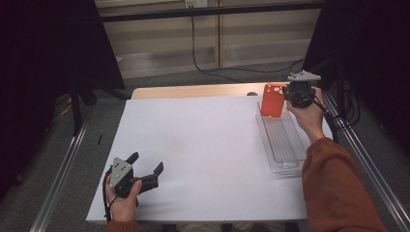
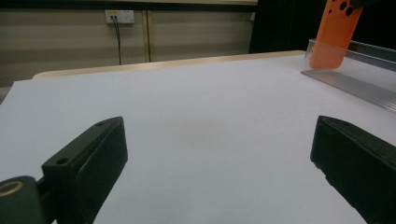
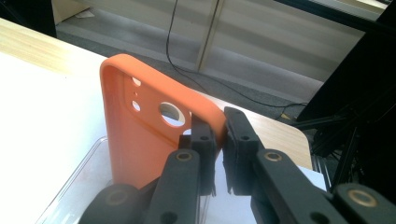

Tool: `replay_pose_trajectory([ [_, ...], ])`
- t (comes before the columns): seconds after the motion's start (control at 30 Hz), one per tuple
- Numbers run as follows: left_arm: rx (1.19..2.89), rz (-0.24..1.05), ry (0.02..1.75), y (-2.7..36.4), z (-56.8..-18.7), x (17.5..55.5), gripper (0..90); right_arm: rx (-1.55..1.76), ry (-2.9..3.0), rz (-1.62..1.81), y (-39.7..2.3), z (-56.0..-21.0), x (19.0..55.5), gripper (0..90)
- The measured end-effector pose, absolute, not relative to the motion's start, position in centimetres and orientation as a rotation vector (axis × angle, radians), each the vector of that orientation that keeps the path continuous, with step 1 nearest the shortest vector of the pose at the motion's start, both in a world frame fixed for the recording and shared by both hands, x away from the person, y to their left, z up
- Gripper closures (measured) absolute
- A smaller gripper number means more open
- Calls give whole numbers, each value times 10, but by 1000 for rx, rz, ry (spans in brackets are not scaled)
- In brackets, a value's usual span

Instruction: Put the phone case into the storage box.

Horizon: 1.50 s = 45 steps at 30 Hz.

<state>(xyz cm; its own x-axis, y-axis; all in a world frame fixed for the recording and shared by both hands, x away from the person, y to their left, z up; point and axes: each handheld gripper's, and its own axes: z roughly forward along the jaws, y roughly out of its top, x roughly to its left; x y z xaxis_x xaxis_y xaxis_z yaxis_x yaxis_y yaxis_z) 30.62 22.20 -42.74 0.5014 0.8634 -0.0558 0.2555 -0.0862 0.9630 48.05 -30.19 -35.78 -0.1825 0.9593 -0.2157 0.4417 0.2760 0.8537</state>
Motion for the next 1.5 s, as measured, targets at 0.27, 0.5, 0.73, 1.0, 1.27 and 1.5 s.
replay_pose_trajectory([
  [0.27, 1621, 676, 974, 222, -427, 306, 39, 1266, 1747, 820, -300, -363, 482, 831],
  [0.5, 1626, 674, 971, 221, -427, 306, 39, 1247, 1773, 841, -298, -364, 483, 828],
  [0.73, 1635, 671, 956, 219, -426, 306, 39, 1226, 1861, 847, -306, -359, 492, 823],
  [1.0, 1624, 672, 961, 219, -426, 305, 40, 1248, 1885, 878, -312, -358, 498, 822],
  [1.27, 1626, 671, 960, 219, -426, 306, 40, 1259, 1899, 877, -313, -357, 505, 814],
  [1.5, 1630, 672, 961, 220, -426, 307, 39, 1294, 1879, 897, -314, -358, 508, 804],
])
